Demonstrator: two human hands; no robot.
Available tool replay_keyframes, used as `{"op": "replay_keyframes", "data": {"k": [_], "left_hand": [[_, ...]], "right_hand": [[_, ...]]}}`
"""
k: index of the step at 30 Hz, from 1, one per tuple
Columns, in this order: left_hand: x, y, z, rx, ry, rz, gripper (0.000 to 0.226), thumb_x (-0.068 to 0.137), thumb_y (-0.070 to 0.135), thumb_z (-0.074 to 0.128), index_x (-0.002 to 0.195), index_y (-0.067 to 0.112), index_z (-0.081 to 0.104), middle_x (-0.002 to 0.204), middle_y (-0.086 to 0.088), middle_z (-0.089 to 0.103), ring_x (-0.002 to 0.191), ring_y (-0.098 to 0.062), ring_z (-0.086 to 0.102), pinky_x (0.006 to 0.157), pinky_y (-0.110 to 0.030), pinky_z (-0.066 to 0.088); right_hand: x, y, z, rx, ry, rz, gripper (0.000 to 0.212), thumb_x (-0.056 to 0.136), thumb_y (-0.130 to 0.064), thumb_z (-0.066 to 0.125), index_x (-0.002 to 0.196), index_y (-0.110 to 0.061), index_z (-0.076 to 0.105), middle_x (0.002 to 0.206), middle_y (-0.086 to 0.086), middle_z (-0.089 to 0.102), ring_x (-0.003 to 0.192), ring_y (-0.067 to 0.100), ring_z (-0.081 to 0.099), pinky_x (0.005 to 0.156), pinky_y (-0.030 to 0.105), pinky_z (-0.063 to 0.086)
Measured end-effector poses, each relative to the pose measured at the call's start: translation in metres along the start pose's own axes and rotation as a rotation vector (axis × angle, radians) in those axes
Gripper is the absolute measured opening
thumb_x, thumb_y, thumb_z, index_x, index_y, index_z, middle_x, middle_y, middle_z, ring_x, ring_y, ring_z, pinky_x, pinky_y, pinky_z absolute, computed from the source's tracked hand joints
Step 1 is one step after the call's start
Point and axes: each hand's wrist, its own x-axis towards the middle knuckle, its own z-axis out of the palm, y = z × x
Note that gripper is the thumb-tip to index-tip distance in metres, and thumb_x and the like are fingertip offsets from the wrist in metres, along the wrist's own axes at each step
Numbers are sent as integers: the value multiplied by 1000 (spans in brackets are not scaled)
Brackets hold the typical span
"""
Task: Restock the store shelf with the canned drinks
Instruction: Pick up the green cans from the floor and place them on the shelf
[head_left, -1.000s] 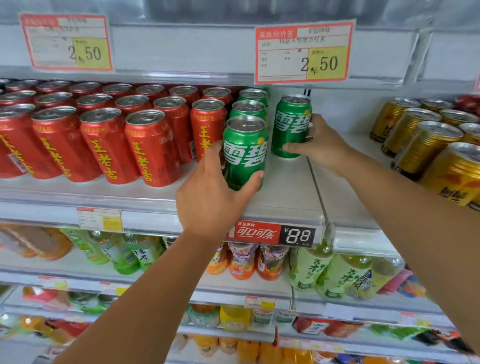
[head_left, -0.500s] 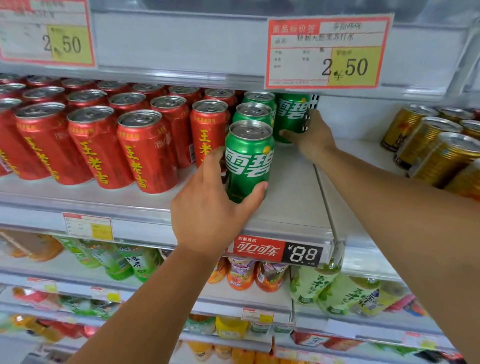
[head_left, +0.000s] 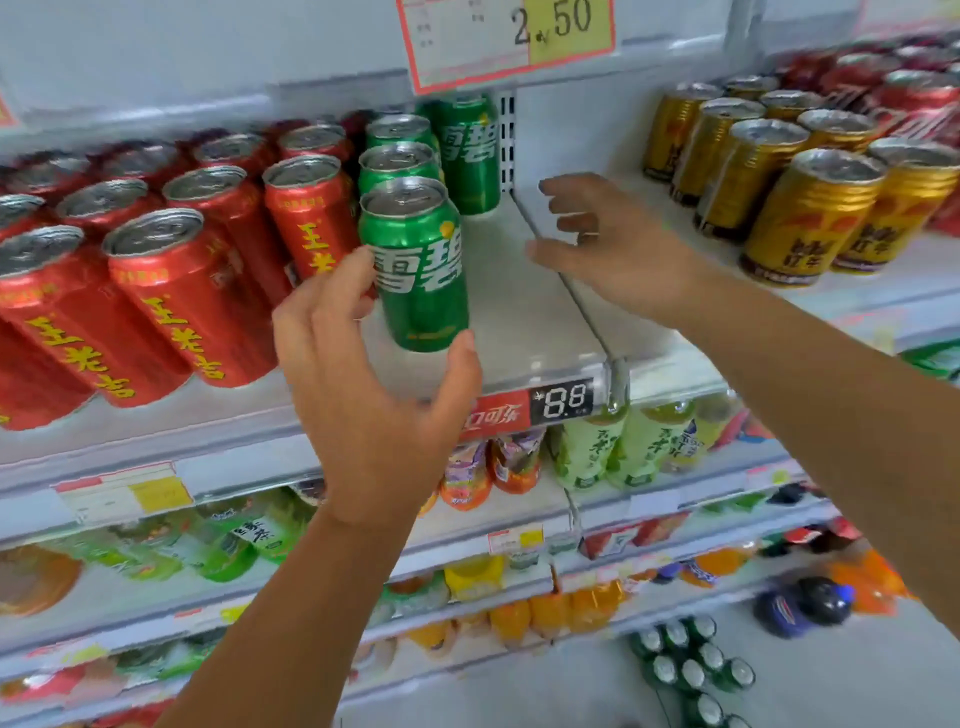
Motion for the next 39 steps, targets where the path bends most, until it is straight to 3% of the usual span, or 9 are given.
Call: {"op": "replay_keyframes", "data": {"k": [3, 7, 12, 18, 21, 25, 28, 36, 39], "left_hand": [[-48, 25, 5, -172, -248, 113, 44, 82, 24, 63, 121, 3, 56, 109, 0, 51, 95, -24, 54, 88, -26, 43], [-134, 39, 43, -258, -750, 1, 36, 86, 31, 57, 121, 23, 54, 108, 11, 52, 95, -16, 58, 81, -28, 49], [-275, 37, 94, -197, -1237, -138, 45, 79, 45, 52, 122, 36, 45, 114, 12, 51, 98, -9, 56, 79, -30, 49], [-462, 7, 156, 41, -1708, -484, 58, 79, 42, 62, 133, 26, 50, 128, 4, 51, 115, -18, 59, 88, -41, 50], [-556, -16, 193, 124, -1811, -567, 52, 87, 36, 65, 136, 28, 47, 133, 4, 48, 119, -18, 56, 94, -39, 48], [-687, -50, 247, 197, -1863, -632, 53, 87, 38, 64, 136, 28, 45, 132, 2, 49, 117, -17, 56, 94, -37, 47], [-786, -74, 291, 212, -1934, -644, 59, 85, 39, 65, 139, 29, 43, 133, 1, 48, 118, -16, 54, 94, -38, 48], [-953, -99, 390, 107, -1722, -629, 92, 77, 38, 78, 151, 22, 24, 155, -1, 30, 139, -19, 35, 109, -37, 38], [-973, -101, 403, 46, -1625, -632, 89, 74, 34, 82, 146, 21, 32, 150, 1, 38, 136, -19, 40, 106, -36, 41]], "right_hand": [[-80, 10, -16, 154, 255, -87, 29, 89, -20, 65, 117, -22, 59, 107, -6, 63, 100, 8, 62, 91, 26, 50], [-192, 53, -26, 292, 474, 40, 21, 90, -2, 60, 109, -13, 60, 92, 4, 64, 87, 23, 64, 77, 33, 52], [-311, 187, -10, 303, 517, 584, 21, 87, -6, 61, 104, -19, 59, 89, -5, 63, 79, 9, 58, 77, 32, 53], [-445, 365, 47, 250, 331, 1164, 19, 88, -12, 64, 107, -17, 64, 93, -1, 64, 81, 12, 57, 66, 9, 43], [-505, 463, 97, 239, 210, 1321, 25, 87, -11, 63, 107, -26, 61, 102, -1, 65, 85, 12, 59, 79, 20, 49], [-571, 595, 164, 239, 95, 1488, 31, 87, -15, 62, 114, -28, 58, 112, -2, 61, 89, 12, 58, 67, 20, 45], [-607, 691, 207, 200, 23, 1548, 44, 82, -20, 68, 122, -30, 55, 119, -2, 58, 97, 18, 60, 77, 30, 51], [-655, 863, 268, 112, 7, 1356, 101, 71, -23, 83, 148, -39, 19, 142, 5, 38, 120, 26, 51, 97, 43, 48], [-657, 881, 279, 78, -9, 1234, 103, 66, -27, 86, 147, -38, 23, 144, -1, 38, 122, 21, 50, 102, 39, 44]]}}
